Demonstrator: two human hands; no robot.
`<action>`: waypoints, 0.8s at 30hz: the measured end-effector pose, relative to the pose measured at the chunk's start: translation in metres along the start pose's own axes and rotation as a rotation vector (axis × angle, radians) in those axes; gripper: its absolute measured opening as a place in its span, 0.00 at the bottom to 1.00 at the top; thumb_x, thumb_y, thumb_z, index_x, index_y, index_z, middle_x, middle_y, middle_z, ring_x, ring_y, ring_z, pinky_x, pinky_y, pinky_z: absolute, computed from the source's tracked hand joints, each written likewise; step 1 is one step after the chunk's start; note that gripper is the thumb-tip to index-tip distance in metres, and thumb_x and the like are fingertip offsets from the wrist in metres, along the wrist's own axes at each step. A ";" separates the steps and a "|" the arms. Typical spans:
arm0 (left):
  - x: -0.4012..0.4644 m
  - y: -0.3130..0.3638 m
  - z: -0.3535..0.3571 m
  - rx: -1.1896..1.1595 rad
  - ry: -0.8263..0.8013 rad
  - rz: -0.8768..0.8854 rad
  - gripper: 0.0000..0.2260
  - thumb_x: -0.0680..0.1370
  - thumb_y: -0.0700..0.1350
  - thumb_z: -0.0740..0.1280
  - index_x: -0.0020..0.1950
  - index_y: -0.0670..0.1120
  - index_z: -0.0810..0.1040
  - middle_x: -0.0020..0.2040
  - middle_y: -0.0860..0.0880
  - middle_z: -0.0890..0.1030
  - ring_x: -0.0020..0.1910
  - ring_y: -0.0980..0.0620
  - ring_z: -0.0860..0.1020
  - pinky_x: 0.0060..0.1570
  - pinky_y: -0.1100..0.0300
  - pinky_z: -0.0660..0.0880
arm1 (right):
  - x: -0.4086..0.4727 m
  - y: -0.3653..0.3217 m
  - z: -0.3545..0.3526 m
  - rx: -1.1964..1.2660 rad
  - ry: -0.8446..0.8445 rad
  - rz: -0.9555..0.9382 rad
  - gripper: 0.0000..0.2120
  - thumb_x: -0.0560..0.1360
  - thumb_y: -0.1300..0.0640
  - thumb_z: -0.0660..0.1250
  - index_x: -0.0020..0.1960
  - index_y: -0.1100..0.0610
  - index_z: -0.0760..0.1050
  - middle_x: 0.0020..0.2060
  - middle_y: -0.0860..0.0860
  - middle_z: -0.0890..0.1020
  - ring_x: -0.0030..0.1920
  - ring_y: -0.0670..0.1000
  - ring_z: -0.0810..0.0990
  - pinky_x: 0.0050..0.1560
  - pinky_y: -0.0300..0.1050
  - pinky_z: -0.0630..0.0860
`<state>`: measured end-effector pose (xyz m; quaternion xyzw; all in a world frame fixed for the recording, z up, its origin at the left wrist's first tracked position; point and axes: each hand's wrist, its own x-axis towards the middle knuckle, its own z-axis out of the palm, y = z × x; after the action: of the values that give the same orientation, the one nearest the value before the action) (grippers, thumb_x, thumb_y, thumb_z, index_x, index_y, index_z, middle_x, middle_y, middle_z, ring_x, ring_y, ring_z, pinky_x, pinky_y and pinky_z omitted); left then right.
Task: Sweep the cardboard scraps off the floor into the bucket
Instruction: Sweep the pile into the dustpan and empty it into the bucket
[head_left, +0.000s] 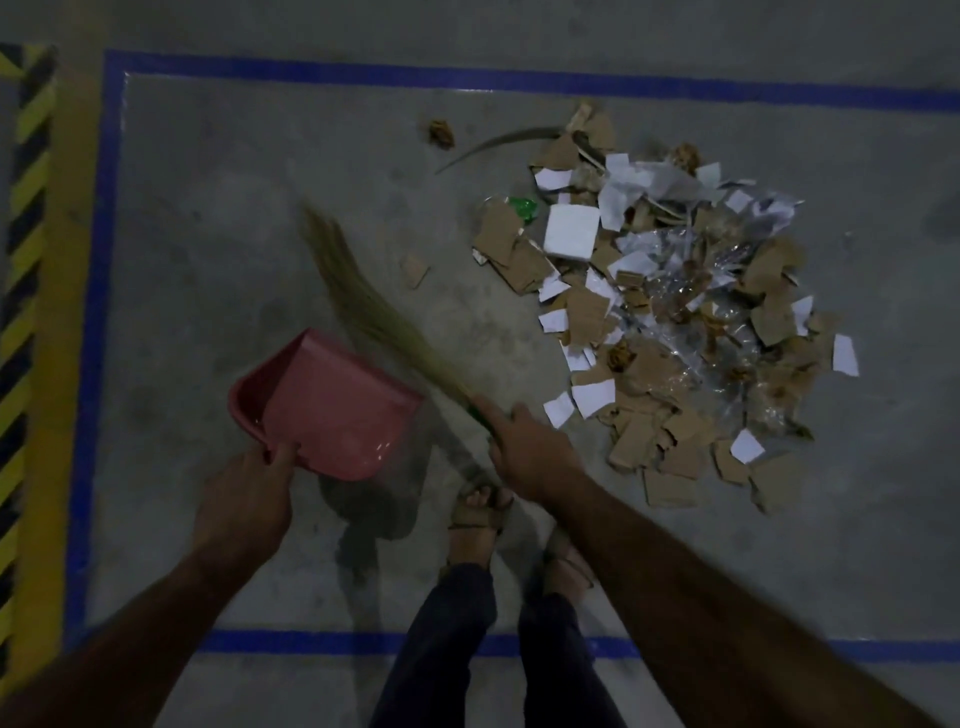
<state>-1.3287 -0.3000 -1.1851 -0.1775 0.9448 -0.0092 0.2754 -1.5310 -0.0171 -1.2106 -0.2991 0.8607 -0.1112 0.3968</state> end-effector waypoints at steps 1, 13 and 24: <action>0.005 -0.003 0.001 0.014 0.004 -0.001 0.20 0.73 0.42 0.61 0.65 0.42 0.76 0.41 0.38 0.77 0.35 0.38 0.77 0.32 0.50 0.72 | 0.024 -0.011 -0.003 -0.001 -0.012 0.031 0.27 0.81 0.48 0.55 0.78 0.40 0.50 0.56 0.58 0.72 0.46 0.61 0.77 0.42 0.48 0.69; 0.055 0.036 -0.029 -0.106 0.054 0.035 0.16 0.76 0.41 0.67 0.64 0.45 0.77 0.45 0.37 0.78 0.40 0.35 0.79 0.36 0.47 0.74 | -0.074 0.078 0.012 0.497 0.157 0.423 0.29 0.82 0.54 0.61 0.79 0.48 0.54 0.49 0.45 0.78 0.38 0.41 0.76 0.35 0.34 0.70; 0.085 0.091 -0.089 -0.108 0.055 0.076 0.18 0.76 0.39 0.69 0.66 0.50 0.75 0.50 0.39 0.79 0.45 0.36 0.79 0.39 0.48 0.73 | -0.227 0.136 0.011 0.313 0.013 0.329 0.31 0.82 0.44 0.57 0.74 0.27 0.42 0.51 0.43 0.72 0.43 0.45 0.77 0.42 0.43 0.77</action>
<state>-1.4726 -0.2512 -1.1641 -0.1558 0.9572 0.0473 0.2393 -1.4662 0.2284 -1.1360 -0.0889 0.8727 -0.1790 0.4455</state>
